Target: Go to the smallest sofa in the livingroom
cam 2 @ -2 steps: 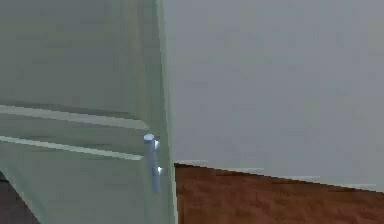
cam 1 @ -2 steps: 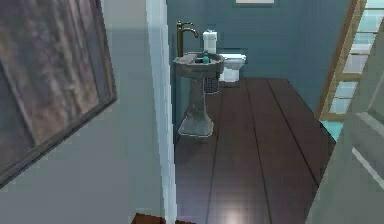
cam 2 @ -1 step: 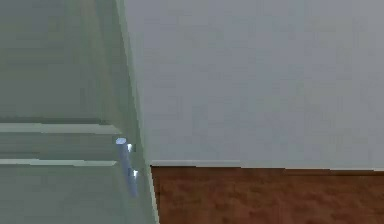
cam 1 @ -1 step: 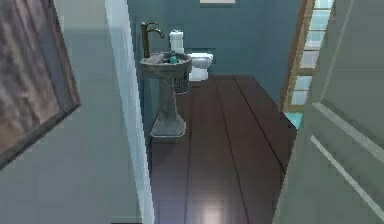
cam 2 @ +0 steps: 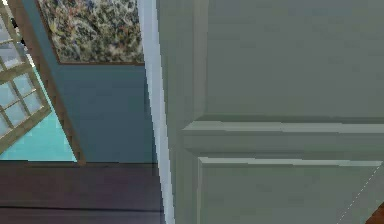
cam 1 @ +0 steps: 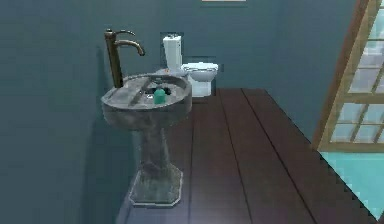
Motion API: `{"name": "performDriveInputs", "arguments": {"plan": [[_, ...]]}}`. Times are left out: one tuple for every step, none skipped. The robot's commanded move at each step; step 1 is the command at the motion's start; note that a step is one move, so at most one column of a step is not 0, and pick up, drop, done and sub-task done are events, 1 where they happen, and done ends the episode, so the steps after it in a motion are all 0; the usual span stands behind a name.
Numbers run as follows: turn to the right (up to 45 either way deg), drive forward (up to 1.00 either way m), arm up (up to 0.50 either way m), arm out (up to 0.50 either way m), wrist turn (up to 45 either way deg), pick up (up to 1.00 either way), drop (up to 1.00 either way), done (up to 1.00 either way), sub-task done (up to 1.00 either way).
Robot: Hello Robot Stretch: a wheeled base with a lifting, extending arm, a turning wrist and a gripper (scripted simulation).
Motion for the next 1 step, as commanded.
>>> {"name": "performDriveInputs", "arguments": {"plan": [[0.0,0.15,0.00,0.00,0.0,0.00,0.00,0.00,0.00]]}}
